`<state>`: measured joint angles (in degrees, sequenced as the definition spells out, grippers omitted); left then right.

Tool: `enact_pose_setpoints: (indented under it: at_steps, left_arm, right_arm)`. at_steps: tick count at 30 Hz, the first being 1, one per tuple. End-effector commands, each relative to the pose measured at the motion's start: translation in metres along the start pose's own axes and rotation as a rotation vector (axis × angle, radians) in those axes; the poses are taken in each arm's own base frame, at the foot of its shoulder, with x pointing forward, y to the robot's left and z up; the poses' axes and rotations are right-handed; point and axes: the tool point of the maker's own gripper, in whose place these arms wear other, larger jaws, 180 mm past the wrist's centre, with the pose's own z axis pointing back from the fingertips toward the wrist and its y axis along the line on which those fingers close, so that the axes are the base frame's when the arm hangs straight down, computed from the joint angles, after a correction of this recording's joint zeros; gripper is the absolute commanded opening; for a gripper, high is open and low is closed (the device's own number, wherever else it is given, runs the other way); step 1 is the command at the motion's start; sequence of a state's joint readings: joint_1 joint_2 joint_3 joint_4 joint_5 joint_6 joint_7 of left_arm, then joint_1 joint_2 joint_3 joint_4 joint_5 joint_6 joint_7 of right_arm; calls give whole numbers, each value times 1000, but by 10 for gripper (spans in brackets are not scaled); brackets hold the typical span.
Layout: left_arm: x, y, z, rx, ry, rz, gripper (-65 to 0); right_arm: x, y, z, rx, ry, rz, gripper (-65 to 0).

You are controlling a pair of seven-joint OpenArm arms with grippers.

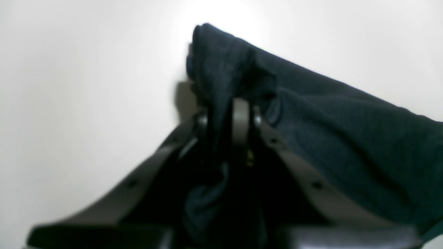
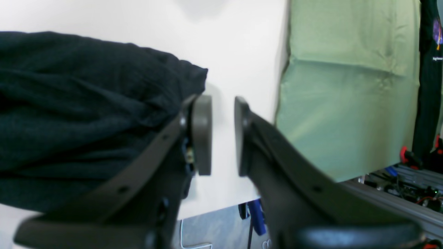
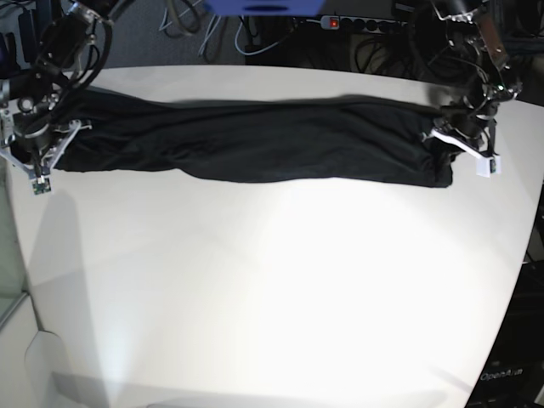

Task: Fold the T-shirt properly
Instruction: 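Drag the band's end with the left gripper toward the right gripper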

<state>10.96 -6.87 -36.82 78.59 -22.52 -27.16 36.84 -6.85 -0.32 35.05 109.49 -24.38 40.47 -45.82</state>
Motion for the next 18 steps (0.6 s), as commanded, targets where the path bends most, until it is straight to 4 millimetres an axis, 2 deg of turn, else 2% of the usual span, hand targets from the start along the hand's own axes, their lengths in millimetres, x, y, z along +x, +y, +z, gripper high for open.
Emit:
enact_pose_setpoints:
  at_steps: [1,3,7,18]
  left_arm:
    - [-20,4,3,31,100,-33,-650]
    - [-4,-3,6,23,56,-57,-650]
    - [28,-31,16,-6,-45,-107,-650]
    - [48,-115,28,-159,-58,-303,-650]
  right_arm:
    - [10,-10,3,-31,-34,0,-558]
    - [10,-9,3,-30,-34,-1,-558]
    - [10,-9,3,-29,-34,-2,-558]
    - [7,-9,4,-29,-28,-4,-558]
